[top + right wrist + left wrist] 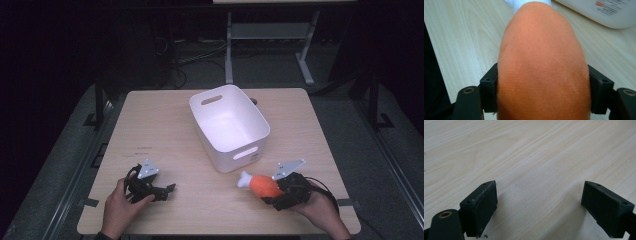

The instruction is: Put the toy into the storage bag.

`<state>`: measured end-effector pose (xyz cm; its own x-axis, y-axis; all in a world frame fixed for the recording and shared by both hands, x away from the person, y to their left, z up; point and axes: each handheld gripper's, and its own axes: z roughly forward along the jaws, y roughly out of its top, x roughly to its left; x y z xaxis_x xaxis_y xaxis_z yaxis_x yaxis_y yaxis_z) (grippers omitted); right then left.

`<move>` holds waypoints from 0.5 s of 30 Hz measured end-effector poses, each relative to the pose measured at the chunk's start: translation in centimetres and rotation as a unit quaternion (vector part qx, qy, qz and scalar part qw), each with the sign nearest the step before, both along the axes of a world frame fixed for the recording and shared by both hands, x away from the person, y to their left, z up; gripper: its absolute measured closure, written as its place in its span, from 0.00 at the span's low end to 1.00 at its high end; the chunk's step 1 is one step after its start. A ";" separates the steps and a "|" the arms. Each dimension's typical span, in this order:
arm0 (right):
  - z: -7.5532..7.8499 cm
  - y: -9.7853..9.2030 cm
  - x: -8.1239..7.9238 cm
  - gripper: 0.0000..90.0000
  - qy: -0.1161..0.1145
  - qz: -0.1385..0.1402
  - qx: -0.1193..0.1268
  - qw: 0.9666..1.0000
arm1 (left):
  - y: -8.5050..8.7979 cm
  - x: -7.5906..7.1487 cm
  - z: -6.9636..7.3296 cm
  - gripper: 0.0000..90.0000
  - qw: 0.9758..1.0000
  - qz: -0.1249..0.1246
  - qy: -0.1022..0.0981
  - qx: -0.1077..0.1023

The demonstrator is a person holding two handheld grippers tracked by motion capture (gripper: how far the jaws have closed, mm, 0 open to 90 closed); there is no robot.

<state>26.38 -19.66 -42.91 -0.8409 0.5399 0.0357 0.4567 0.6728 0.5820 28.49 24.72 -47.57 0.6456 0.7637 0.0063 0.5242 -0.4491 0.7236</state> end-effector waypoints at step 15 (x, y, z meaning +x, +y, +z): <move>1.0 -3.4 0.5 0.31 -0.012 -0.050 0.011 0.999 | 0.0 0.0 0.0 0.14 1.000 0.000 0.000 0.000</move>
